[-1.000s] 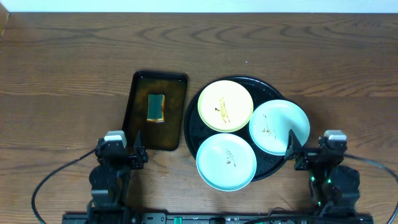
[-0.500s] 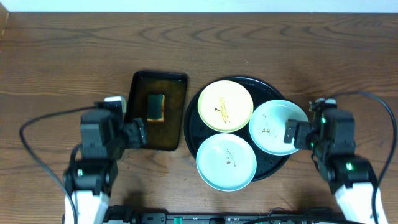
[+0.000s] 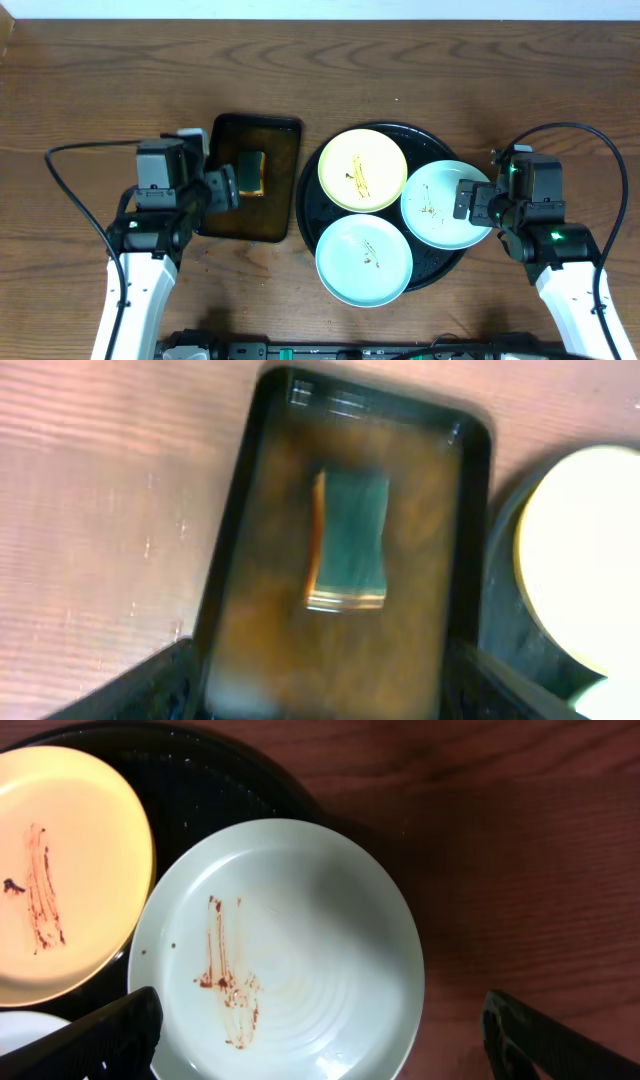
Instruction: Clean dirty plates on tray and stack at the side
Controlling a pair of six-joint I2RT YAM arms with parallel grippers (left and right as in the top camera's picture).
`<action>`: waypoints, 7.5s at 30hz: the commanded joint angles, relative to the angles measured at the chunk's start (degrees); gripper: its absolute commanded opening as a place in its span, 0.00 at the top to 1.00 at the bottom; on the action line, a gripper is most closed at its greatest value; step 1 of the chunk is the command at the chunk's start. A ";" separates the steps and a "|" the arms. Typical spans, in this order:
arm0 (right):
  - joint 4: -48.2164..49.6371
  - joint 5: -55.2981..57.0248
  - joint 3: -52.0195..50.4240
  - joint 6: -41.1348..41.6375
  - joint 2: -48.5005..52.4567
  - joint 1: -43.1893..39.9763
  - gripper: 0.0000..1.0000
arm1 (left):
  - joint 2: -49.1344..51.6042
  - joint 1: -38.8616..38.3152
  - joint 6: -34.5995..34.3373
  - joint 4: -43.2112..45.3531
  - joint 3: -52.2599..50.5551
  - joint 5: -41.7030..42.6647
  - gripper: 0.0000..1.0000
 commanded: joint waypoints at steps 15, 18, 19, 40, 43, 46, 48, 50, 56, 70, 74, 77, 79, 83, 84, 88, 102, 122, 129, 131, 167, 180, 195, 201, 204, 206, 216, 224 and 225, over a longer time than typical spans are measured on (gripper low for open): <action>0.09 0.20 1.44 0.37 -0.35 0.63 0.01 | 21.64 -6.03 4.87 4.76 9.33 -3.41 0.25; 0.15 0.20 1.44 0.39 -0.35 0.66 0.01 | 26.12 -6.86 4.87 4.85 9.33 -3.41 0.26; 0.13 0.20 1.42 0.39 -0.33 0.63 0.01 | 27.61 -7.04 4.87 5.03 9.33 -3.41 0.26; 0.15 0.20 1.42 0.39 -0.33 0.63 0.01 | 37.94 -7.10 4.68 7.78 9.31 -2.78 0.38; 0.11 0.20 1.42 0.39 -0.33 0.63 0.01 | 37.88 -7.10 4.35 9.11 9.33 -2.80 0.38; 0.13 0.20 1.42 0.39 -0.33 0.63 0.01 | 37.81 -7.10 3.30 9.79 9.33 -3.30 0.39; 0.09 0.20 1.42 0.39 -0.33 0.66 0.01 | 37.81 -7.10 3.19 9.86 9.33 -3.76 0.40; 0.11 0.20 1.42 0.39 -0.33 0.63 0.01 | 37.73 -7.10 3.17 9.86 9.33 -4.76 0.46; 0.13 0.20 1.42 0.39 -0.33 0.63 0.01 | 36.83 -7.10 3.13 9.86 9.33 -5.14 0.56; -0.07 0.20 1.42 0.37 -0.33 0.63 0.01 | 36.13 -7.43 2.05 7.28 8.24 -5.14 0.92; -0.70 1.18 1.42 0.39 -0.33 0.63 0.01 | 36.11 -7.43 2.05 7.08 7.98 -5.14 0.93; -1.42 4.31 1.42 0.42 -0.33 0.57 0.01 | 35.28 -7.43 1.64 6.93 7.98 -5.11 0.93; -1.46 6.01 1.42 0.39 -0.33 0.20 0.01 | 34.07 -7.43 1.64 6.82 7.98 -5.11 0.92; -1.38 6.10 1.42 0.39 -0.26 -2.67 0.01 | 29.55 -7.43 1.64 5.86 8.02 -5.11 0.92; -1.25 5.64 1.42 0.37 -0.15 -3.78 0.02 | 28.26 -7.43 1.36 5.42 8.02 -5.11 0.93; -0.72 1.09 1.42 0.04 1.75 -8.31 0.05 | 24.13 -7.43 1.18 3.56 8.02 -5.09 0.93; 2.75 -7.80 1.42 -3.52 17.90 -12.70 0.43 | 21.75 -7.43 -0.52 3.19 8.02 -4.02 0.92; 5.38 -7.78 1.42 -3.50 24.81 -12.70 0.81 | 19.71 -7.43 -0.72 3.63 8.02 -2.51 0.92; 5.40 -7.80 1.42 -3.50 24.81 -12.70 0.86 | 13.99 -7.43 -0.72 4.07 8.02 -2.54 0.92; 5.42 -7.78 1.42 -3.50 24.81 -12.70 0.91 | 12.35 -7.43 -0.72 4.09 8.02 -2.54 0.93; 5.35 -7.78 1.42 -3.50 24.81 -12.70 0.99 | 4.85 -7.45 -0.74 4.42 7.96 -2.49 0.92; 5.33 -7.80 1.42 -3.50 24.81 -12.70 0.99 | 20.06 -7.48 -8.46 -2.75 7.98 4.59 0.92; 5.33 -7.80 1.42 -3.50 24.81 -12.70 0.99 | 22.45 -12.68 -9.09 -5.29 18.40 6.21 0.92; 5.11 -7.80 1.42 -3.50 24.81 -12.70 0.99 | 25.88 -17.90 -8.85 -9.70 27.12 5.84 0.93; 5.18 -7.80 1.42 -3.50 24.81 -12.70 0.99 | 28.87 -20.26 -8.41 -12.70 32.98 5.86 0.93; 5.20 -7.80 1.42 -3.50 24.81 -12.70 0.99 | 30.82 -22.38 -8.20 -13.40 36.00 5.88 0.93; 5.16 -7.80 1.42 -3.48 24.81 -12.70 0.98 | 40.68 -37.46 -8.22 -8.87 37.33 5.86 0.93; 5.16 -7.80 1.42 -3.48 24.81 -12.70 0.98 | 47.10 -44.94 -8.20 -0.17 37.33 5.90 0.93; 5.16 -7.80 1.42 -3.48 24.81 -12.70 0.98 | 47.87 -45.70 -8.20 0.90 37.33 5.88 0.93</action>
